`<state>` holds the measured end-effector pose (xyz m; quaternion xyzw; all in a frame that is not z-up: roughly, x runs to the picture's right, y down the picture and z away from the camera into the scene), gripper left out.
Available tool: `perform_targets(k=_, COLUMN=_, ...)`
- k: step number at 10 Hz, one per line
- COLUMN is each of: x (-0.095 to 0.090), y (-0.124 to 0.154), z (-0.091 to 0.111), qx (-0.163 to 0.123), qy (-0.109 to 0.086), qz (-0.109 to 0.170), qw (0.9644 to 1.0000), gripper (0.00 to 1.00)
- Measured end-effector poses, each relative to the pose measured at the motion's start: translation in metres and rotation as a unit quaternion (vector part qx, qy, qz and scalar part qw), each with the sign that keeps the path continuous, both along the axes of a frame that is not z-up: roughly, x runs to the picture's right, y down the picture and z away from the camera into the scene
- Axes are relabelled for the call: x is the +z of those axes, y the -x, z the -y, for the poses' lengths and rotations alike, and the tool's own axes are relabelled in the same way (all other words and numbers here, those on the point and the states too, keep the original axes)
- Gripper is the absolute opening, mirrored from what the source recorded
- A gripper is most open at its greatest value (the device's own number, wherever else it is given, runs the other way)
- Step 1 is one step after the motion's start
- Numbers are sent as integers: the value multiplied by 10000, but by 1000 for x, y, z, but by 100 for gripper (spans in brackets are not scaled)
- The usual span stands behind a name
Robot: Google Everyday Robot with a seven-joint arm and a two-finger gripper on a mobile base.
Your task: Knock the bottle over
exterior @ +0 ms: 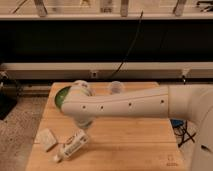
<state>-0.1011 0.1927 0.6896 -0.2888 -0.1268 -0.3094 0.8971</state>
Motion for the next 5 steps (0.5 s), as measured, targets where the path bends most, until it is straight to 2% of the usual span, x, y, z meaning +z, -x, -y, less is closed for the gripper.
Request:
perform_targets(k=2, x=3, y=3, z=-2, qx=-21, qy=18, qz=41, qw=10000, gripper=1)
perform_targets(k=4, x=2, y=-10, z=4, qx=-16, qy=-62, qz=-20, qw=10000, gripper=1)
perform_targets(k=5, x=2, y=-17, z=2, qx=-16, qy=-38, qz=-34, qw=10000, gripper=1)
